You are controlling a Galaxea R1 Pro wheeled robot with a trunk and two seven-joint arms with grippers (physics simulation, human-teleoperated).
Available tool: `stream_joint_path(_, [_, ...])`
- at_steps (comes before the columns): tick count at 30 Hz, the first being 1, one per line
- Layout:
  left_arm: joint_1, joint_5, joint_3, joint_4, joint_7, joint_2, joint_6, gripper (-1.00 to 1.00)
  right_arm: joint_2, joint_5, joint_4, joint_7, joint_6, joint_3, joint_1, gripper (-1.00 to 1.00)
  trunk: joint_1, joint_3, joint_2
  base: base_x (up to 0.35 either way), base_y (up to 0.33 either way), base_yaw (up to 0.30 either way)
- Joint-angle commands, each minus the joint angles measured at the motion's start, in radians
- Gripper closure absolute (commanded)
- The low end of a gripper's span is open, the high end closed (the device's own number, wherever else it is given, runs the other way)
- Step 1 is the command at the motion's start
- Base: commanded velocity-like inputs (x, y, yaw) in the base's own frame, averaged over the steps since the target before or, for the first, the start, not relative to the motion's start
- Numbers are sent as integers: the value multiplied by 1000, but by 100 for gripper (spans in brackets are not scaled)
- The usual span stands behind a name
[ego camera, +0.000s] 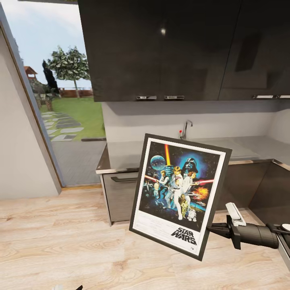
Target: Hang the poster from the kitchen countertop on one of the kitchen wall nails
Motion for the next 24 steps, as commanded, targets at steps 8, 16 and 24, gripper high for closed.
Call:
stream_joint_path(8, [-1,-7,5,1,-3,0,-7,-100,0,-2,0,6,14,0,-1,100,-3,1,5,0,0,0])
stream_joint_path(16, [-1,-7,5,1,-3,0,-7,-100,0,-2,0,6,14,0,-1,100,-3,1,5,0,0,0])
stream_joint_path(24, [-1,-7,6,1,-4,0,-7,-100,0,-2,-1,6,14,0,-1,100,-3,1,5,0,0,0])
